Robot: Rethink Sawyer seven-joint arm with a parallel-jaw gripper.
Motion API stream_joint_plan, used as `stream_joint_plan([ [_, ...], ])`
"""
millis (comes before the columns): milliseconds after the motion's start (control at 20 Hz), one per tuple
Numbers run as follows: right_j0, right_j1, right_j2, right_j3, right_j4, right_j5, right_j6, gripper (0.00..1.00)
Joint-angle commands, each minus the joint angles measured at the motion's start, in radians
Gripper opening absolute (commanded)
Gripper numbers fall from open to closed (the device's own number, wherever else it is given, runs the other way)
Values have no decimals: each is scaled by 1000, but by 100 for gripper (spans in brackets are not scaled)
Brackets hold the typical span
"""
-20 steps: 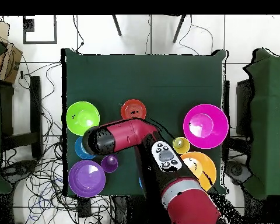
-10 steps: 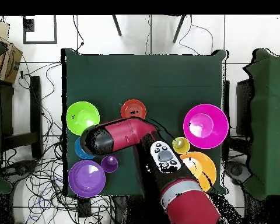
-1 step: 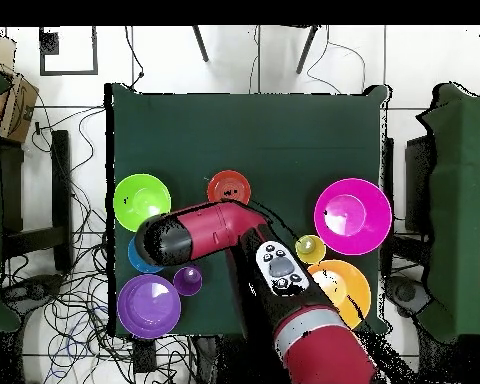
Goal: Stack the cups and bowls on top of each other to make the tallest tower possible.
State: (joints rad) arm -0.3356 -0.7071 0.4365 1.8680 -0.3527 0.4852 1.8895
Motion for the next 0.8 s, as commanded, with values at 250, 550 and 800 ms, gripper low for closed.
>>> stream_joint_plan([
  [250, 24, 64, 25, 4, -41, 21, -11, 100],
  [550, 56, 140, -29, -17, -100, -64, 15, 100],
  [800, 69, 141, -43, 5, -105, -91, 39, 100],
])
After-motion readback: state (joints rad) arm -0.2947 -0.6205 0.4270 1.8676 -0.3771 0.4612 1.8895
